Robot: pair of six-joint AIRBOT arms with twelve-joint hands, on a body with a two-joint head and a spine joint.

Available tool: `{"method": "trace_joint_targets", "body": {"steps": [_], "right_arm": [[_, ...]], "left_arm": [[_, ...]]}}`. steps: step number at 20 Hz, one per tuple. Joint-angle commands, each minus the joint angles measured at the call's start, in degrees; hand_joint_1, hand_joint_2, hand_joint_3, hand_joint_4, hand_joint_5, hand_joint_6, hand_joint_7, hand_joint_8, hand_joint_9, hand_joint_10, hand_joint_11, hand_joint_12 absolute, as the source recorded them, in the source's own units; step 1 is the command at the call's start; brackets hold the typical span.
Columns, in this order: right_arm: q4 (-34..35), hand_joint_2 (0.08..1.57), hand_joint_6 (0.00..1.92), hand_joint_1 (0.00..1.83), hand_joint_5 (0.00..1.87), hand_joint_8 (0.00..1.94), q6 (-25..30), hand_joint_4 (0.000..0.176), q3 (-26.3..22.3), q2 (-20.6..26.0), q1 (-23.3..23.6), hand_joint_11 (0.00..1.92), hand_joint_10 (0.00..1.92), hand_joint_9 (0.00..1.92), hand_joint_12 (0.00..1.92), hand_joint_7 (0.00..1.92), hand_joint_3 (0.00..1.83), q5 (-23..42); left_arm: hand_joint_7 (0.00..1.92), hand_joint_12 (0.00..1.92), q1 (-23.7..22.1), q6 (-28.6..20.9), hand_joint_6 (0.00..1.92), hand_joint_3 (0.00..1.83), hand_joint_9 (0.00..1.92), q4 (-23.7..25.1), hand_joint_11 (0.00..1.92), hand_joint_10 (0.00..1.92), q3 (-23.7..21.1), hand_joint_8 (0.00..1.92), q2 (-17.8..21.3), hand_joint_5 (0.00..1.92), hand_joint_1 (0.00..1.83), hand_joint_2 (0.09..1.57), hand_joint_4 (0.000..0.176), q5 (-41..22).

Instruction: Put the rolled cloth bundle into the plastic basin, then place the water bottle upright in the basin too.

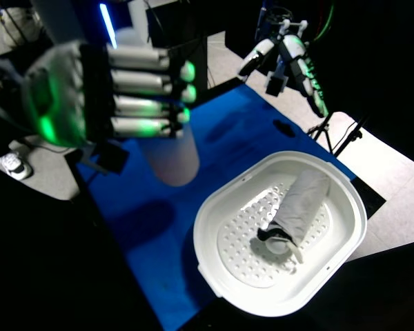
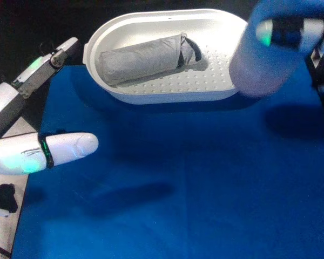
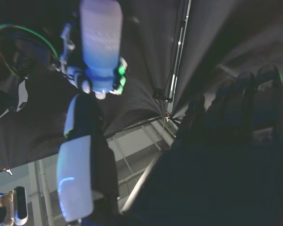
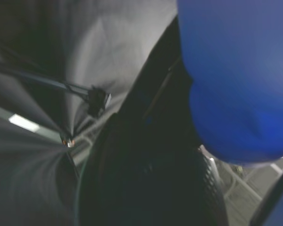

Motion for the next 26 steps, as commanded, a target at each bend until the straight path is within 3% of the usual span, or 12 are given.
{"method": "trace_joint_targets", "body": {"steps": [1, 2, 3, 5, 6, 8, 14, 16, 17, 20, 21, 26], "right_arm": [[0.99, 1.19, 1.18, 1.13, 0.84, 0.89, -0.04, 0.0, 0.59, -0.55, 1.68, 1.03, 1.33, 1.11, 1.65, 1.1, 0.0, 4.73], [1.04, 1.17, 1.01, 1.23, 0.83, 1.17, -0.2, 0.0, 1.82, -1.41, 3.08, 1.05, 1.33, 1.11, 1.66, 1.01, 0.0, 3.06], [1.37, 1.15, 0.92, 1.26, 0.86, 1.2, -0.21, 0.0, 3.03, -2.27, 4.2, 1.12, 1.31, 1.17, 1.66, 1.01, 0.0, 1.7], [2.82, 1.13, 0.87, 1.26, 0.9, 1.13, -0.63, 0.0, 5.72, -4.15, 6.08, 1.11, 1.26, 1.18, 1.63, 1.05, 0.0, -0.77], [3.39, 1.14, 1.05, 1.16, 0.92, 0.78, -0.67, 0.0, 6.57, -4.82, 6.51, 1.11, 1.26, 1.19, 1.63, 1.19, 0.0, -1.53], [4.94, 1.13, 1.02, 1.15, 0.95, 0.71, -0.67, 0.0, 9.47, -6.86, 7.58, 1.14, 1.27, 1.22, 1.66, 1.25, 0.0, -3.57], [8.35, 1.13, 1.02, 1.15, 0.95, 1.03, -0.67, 0.0, 18.3, -14.25, 9.78, 1.02, 1.42, 1.12, 1.78, 1.13, 0.0, -9.97], [9.67, 1.13, 0.83, 1.25, 0.93, 1.19, -0.66, 0.0, 21.12, -16.95, 9.81, 1.03, 1.35, 1.12, 1.73, 1.03, 0.0, -11.89], [10.3, 1.15, 1.07, 1.14, 0.91, 0.96, -0.65, 0.0, 23.05, -18.54, 9.81, 1.12, 1.34, 1.18, 1.69, 1.13, 0.0, -12.78], [10.83, 1.17, 1.12, 1.13, 0.88, 0.8, -0.57, 0.0, 28.79, -23.29, 9.8, 1.17, 1.29, 1.25, 1.65, 1.21, 0.0, -15.43], [10.79, 1.18, 1.14, 1.13, 0.86, 0.8, -0.57, 0.0, 29.59, -23.88, 9.79, 1.16, 1.22, 1.23, 1.58, 1.18, 0.0, -16.27], [11.13, 1.19, 1.18, 1.12, 0.84, 1.12, -0.37, 0.0, 29.59, -24.12, 8.76, 1.11, 1.46, 1.13, 1.74, 1.04, 0.0, -16.34]], "left_arm": [[0.0, 0.0, -0.37, -0.5, 0.0, 0.01, 0.0, 0.69, 0.0, 0.0, -0.27, 0.0, 0.73, 0.0, 0.58, 0.88, 0.176, -8.56], [0.0, 0.0, -0.37, -0.5, 0.0, 0.01, 0.0, 1.04, 0.0, 0.0, -0.44, 0.0, 1.12, 0.0, 0.58, 0.89, 0.176, -8.94], [0.0, 0.0, -0.37, -0.5, 0.0, 0.0, 0.0, 1.45, 0.0, 0.0, -0.61, 0.0, 1.48, 0.0, 0.59, 0.88, 0.176, -9.33], [0.0, 0.0, -0.55, -0.49, 0.0, 0.0, 0.0, 2.23, 0.0, 0.0, -0.72, 0.0, 1.82, 0.0, 0.6, 0.87, 0.176, -9.76], [0.0, 0.0, -0.6, -0.49, 0.0, 0.0, 0.0, 2.33, 0.0, 0.0, -0.72, 0.0, 1.83, 0.0, 0.57, 0.87, 0.176, -9.81], [0.0, 0.0, -0.68, -0.49, 0.0, 0.0, 0.0, 2.55, 0.0, 0.0, -0.63, 0.0, 1.83, 0.0, 0.55, 0.87, 0.176, -9.71], [0.0, 0.0, -0.79, -0.51, 0.0, 0.0, 0.0, 3.22, 0.0, 0.0, -0.27, 0.0, 1.8, 0.0, 0.52, 0.89, 0.176, -9.83], [0.0, 0.0, -0.88, -0.57, 0.0, 0.0, 0.0, 3.22, 0.0, 0.0, -0.12, 0.0, 1.74, 0.0, 0.52, 0.89, 0.176, -9.92], [0.0, 0.0, -1.0, -0.82, 0.0, 0.0, 0.0, 3.37, 0.0, 0.0, 0.13, 0.0, 1.56, 0.0, 0.53, 0.88, 0.176, -10.09], [0.0, 0.0, -1.1, -2.38, 0.0, 0.0, 0.0, 3.8, 0.0, 0.0, 1.1, 0.0, 0.65, 0.0, 0.54, 0.88, 0.15, -10.98], [0.0, 0.0, -1.16, -2.64, 0.0, 0.0, 0.0, 4.33, 0.0, 0.0, 1.31, 0.0, 0.41, 0.0, 0.55, 0.87, 0.167, -10.98], [0.0, 0.0, -1.54, -2.95, 0.0, 0.0, 0.0, 4.65, 0.0, 0.0, 1.22, 0.0, 0.34, 0.0, 0.54, 0.87, 0.148, -11.42]]}}
